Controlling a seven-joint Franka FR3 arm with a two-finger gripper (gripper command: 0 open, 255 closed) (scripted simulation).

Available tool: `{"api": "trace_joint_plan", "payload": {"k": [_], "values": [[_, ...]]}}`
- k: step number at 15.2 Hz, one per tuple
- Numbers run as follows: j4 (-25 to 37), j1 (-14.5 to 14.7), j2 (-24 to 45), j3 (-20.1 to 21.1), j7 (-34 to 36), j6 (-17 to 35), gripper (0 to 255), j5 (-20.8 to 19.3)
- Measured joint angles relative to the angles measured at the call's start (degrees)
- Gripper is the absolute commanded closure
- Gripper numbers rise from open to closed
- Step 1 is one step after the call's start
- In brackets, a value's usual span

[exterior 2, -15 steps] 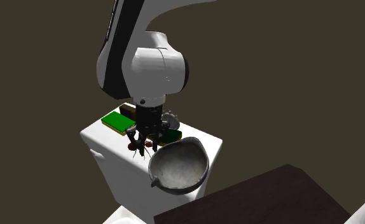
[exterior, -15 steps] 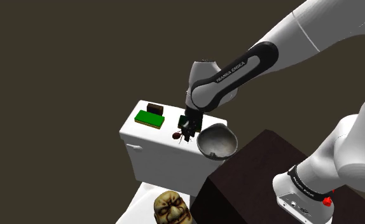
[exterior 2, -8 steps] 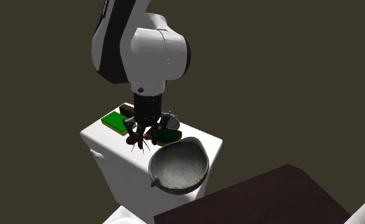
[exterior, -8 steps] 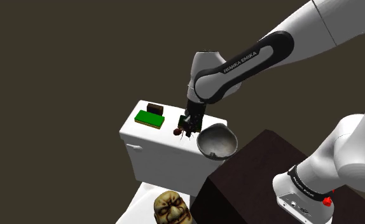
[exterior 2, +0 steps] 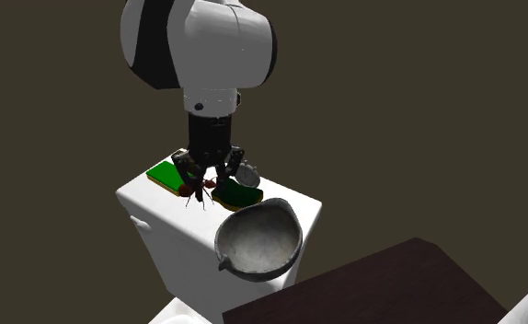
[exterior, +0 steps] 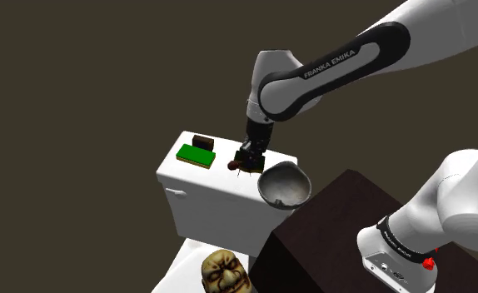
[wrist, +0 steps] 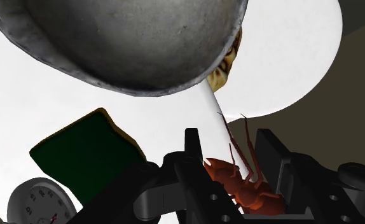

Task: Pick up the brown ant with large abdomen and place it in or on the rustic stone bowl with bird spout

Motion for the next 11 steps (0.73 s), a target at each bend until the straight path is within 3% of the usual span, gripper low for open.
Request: {"api": "trace_joint_plan", "payload": {"k": [11], "values": [[2.9,-0.4,-5.6,-0.4,1.7,-8.4,255,-1.0]]}}
